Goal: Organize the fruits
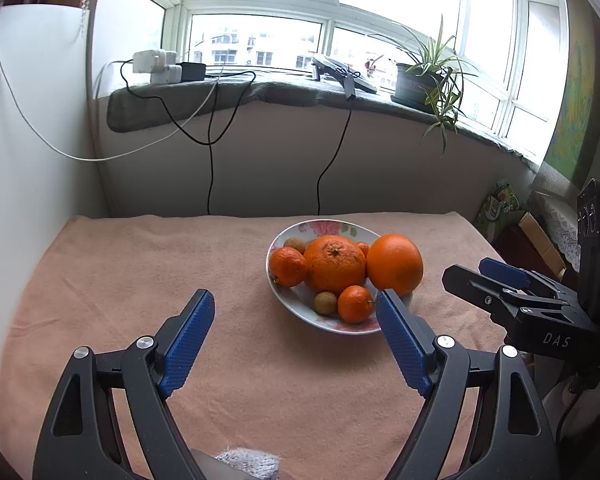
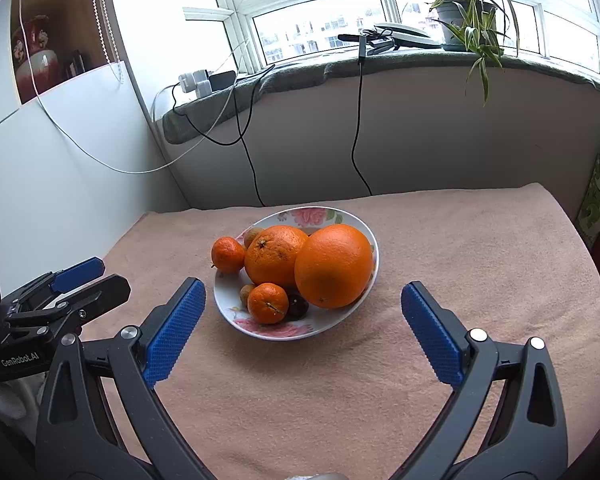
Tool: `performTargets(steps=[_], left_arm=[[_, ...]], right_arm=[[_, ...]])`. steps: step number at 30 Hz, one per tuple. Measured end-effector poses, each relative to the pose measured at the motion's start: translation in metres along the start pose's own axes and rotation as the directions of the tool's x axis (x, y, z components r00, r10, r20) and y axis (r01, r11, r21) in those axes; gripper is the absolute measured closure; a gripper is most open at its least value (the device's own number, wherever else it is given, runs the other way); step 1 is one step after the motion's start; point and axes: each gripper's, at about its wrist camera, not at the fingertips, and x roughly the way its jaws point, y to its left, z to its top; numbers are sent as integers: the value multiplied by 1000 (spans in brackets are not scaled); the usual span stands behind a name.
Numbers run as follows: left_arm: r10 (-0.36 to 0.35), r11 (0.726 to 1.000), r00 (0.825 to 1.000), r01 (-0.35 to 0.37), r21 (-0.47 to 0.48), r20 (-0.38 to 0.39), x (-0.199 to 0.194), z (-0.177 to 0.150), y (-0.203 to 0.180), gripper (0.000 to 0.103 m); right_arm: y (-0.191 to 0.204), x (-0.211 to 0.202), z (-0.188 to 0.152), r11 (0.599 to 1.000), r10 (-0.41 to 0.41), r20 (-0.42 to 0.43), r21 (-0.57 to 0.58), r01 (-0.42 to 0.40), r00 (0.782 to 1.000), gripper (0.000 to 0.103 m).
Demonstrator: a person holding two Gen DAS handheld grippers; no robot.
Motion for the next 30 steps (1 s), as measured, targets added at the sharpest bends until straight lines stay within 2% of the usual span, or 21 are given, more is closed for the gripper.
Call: performTargets(steps=[30], left_arm=[[-2, 1000, 1000, 2, 5, 10, -8, -1, -5, 20]], right_arm=[[5, 2, -5, 1000, 5, -18, 5, -5, 1000, 3]])
